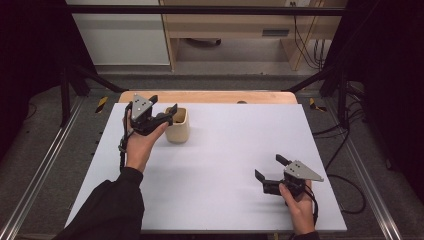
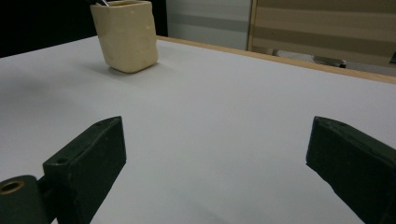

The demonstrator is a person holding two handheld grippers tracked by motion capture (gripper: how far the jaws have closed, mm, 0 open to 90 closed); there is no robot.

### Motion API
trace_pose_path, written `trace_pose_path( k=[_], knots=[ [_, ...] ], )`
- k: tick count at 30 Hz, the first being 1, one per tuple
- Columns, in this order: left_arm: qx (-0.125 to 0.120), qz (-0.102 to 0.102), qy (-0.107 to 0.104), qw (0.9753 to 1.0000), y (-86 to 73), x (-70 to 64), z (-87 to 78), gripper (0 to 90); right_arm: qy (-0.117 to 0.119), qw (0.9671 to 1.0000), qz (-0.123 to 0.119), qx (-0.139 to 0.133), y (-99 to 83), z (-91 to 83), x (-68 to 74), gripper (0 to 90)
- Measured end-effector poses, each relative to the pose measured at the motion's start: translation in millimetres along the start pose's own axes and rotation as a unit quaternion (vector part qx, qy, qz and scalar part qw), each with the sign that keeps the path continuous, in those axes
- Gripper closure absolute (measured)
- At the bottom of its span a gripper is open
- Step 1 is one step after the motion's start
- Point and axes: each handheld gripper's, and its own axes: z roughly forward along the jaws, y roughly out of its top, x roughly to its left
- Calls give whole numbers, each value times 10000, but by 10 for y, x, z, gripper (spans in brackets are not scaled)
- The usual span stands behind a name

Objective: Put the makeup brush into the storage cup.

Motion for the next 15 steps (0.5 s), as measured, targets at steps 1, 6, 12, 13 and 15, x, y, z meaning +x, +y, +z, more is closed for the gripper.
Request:
trace_pose_path(
  k=[1, 6, 12, 13, 15],
  knots=[
    [-5, 6, -24, 10000, 3, -10, -4, 212, -1, 10000, -1, -1, 0, 1, 0, 50],
    [-52, 49, -119, 9999, 20, -54, -9, 192, -10, 10000, -5, 12, 1, -2, 1, 50],
    [-48, 64, -218, 9997, 17, -82, -1, 165, -15, 10000, 14, 5, 3, -5, 3, 50],
    [-48, 64, -218, 9997, 17, -82, -1, 161, -15, 10000, 13, 4, 3, -5, 3, 50],
    [-45, 71, -260, 9996, 9, -95, 1, 153, -16, 10000, 19, 7, 3, -5, 5, 50]
  ],
)
